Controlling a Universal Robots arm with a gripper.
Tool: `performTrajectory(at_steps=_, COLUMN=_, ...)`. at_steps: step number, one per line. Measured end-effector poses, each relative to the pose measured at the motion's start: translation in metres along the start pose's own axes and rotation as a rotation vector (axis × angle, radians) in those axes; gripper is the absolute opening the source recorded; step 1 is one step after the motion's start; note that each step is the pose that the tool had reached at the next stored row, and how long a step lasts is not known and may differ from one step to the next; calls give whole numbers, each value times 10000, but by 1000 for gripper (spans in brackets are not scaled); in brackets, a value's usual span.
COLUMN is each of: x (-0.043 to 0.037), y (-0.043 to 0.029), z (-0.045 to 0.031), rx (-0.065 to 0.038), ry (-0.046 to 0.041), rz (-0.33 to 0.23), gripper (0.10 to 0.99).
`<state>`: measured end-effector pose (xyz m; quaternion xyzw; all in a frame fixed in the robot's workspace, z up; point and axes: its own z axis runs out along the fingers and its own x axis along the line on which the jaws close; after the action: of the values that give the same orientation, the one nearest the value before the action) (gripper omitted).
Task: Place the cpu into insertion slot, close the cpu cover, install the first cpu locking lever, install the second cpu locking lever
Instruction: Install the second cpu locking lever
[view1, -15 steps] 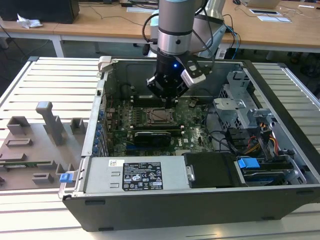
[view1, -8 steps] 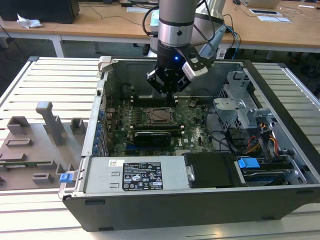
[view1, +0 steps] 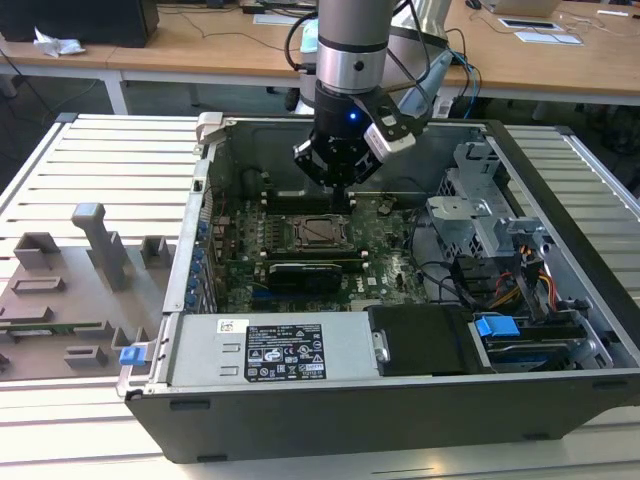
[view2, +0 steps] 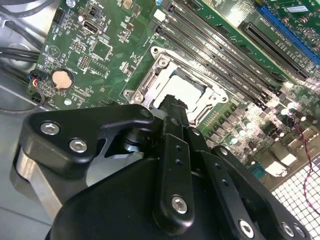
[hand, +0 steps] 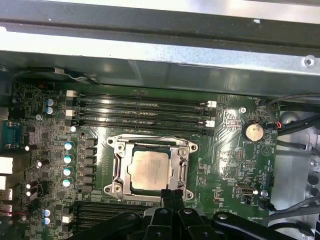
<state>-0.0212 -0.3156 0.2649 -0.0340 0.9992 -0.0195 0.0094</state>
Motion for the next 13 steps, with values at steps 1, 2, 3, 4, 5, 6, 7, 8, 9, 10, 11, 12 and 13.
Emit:
performTrajectory(at_steps=1, x=0, y=0, z=0, rx=0, ry=0, rz=0, gripper=106)
performTrajectory(at_steps=2, x=0, y=0, z=-1, rx=0, ry=0, rz=-1, gripper=106)
performTrajectory(at_steps=3, x=1, y=-13, z=-1, rx=2, ry=1, rz=0, gripper=106)
performTrajectory(at_steps=4, x=3, y=-42, z=1, rx=0, ry=0, rz=0, gripper=106)
performTrajectory(at_steps=5, x=5, y=-73, z=3, rx=0, ry=0, rz=0, gripper=106)
performTrajectory(at_steps=6, x=7, y=-102, z=4, rx=1, ry=0, rz=0, gripper=106)
performTrajectory(at_steps=7, x=8, y=-127, z=5, rx=1, ry=0, rz=-1, gripper=106)
performTrajectory(at_steps=8, x=11, y=-161, z=7, rx=0, ry=-1, rz=-1, gripper=106)
performTrajectory(at_steps=9, x=13, y=-197, z=8, rx=0, ry=0, rz=0, gripper=106)
performTrajectory(at_steps=10, x=17, y=-246, z=9, rx=1, ry=0, rz=1, gripper=106)
performTrajectory(at_steps=11, x=20, y=-285, z=11, rx=1, ry=0, rz=0, gripper=106)
performTrajectory(at_steps=12, x=22, y=-320, z=12, rx=1, ry=0, rz=0, gripper=106)
performTrajectory(at_steps=13, x=27, y=-398, z=15, rx=1, ry=0, rz=0, gripper=106)
